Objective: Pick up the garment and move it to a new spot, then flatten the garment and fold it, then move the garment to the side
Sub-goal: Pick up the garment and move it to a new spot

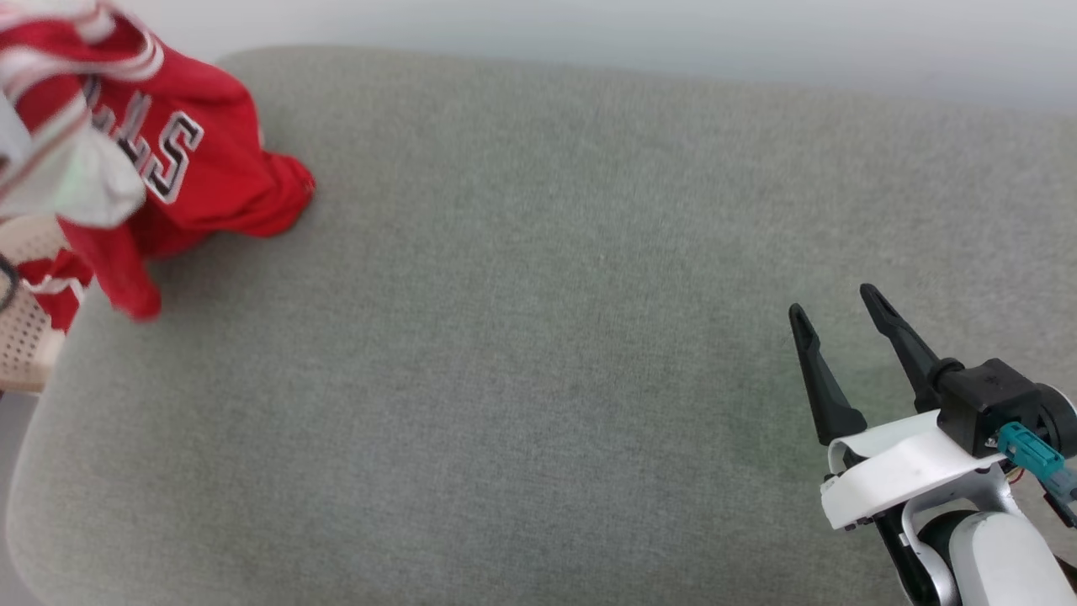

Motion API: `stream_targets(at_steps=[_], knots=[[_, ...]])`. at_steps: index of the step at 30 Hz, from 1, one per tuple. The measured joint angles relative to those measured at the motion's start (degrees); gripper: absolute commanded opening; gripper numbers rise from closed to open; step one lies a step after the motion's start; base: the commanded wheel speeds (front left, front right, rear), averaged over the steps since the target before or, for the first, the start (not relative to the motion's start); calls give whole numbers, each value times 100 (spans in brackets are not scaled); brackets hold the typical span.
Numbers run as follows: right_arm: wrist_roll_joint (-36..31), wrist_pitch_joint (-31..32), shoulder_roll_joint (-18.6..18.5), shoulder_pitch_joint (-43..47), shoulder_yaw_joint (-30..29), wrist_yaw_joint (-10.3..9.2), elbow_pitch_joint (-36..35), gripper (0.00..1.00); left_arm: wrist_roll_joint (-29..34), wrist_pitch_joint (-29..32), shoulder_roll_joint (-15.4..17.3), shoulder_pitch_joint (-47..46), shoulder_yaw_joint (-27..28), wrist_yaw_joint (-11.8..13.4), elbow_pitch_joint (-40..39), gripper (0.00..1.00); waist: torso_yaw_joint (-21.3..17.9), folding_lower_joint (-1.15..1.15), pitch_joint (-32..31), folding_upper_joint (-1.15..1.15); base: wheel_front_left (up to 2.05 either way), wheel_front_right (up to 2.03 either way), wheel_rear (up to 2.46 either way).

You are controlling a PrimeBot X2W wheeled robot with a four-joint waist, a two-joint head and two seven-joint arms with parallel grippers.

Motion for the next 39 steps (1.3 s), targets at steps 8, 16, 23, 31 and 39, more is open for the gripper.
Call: stream_targets(at_steps=[8, 16, 23, 31, 39], knots=[[0, -197, 160, 98, -127, 0, 189, 100, 70, 100, 62, -354, -476, -24, -913, 0, -100, 0, -460, 0, 0, 0, 0], [-27, -344, 232, 186, -461, 0, 318, 100, -167, 745, 144, -412, -848, -25, -2197, 0, -432, 0, -732, 0, 0, 0, 0], [-100, -412, 280, 269, -900, 0, 354, 100, -365, 1481, 65, -144, -1077, 3, -3477, 0, -819, 0, -868, 0, 0, 0, 0], [-226, -480, 346, 272, -1423, 0, 360, 100, -560, 2037, -233, 198, -1291, 259, -4798, 0, -1317, 0, -875, 0, 0, 0, 0], [-325, -556, 431, 271, -1822, 0, 475, 100, -591, 2329, -483, 667, -1577, 510, -5699, 0, -1740, 0, -717, 0, 0, 0, 0]])
